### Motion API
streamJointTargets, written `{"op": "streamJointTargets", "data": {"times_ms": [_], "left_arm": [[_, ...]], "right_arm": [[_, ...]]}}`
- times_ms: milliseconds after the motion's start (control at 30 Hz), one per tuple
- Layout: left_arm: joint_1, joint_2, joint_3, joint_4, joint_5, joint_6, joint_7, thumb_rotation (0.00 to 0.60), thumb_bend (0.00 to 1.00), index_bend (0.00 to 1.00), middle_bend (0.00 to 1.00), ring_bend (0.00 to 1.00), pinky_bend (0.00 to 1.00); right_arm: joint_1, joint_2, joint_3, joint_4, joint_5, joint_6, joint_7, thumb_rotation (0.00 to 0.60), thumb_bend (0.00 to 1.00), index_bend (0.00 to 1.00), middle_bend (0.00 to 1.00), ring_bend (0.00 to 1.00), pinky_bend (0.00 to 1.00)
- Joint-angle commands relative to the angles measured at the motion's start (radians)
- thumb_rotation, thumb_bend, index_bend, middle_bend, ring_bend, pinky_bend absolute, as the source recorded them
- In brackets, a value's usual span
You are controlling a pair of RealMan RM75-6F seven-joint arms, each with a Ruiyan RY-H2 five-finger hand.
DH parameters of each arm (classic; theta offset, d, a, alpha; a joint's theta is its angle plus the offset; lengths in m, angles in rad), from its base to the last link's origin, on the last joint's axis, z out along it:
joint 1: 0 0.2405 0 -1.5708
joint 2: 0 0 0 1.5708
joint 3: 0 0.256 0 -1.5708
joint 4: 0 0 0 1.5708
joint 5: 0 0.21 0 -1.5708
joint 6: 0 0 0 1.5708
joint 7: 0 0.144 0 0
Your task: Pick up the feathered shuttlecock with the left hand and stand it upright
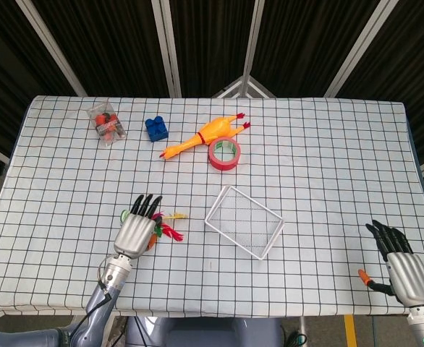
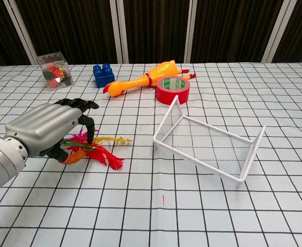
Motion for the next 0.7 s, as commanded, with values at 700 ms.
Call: {"op": "streamJointTargets", "data": {"times_ms": [700], "left_arm": [[0.013,0.081,0.006,-0.099,0.037,0.054,-0.064,0.600,0.59,0.60,0.06,0.00,0.00]], "right_arm": [[-0.001,0.001,-0.001,0.002,0.000,0.001,-0.001,0.600,0.34,0.00,0.00,0.00,0.00]]}}
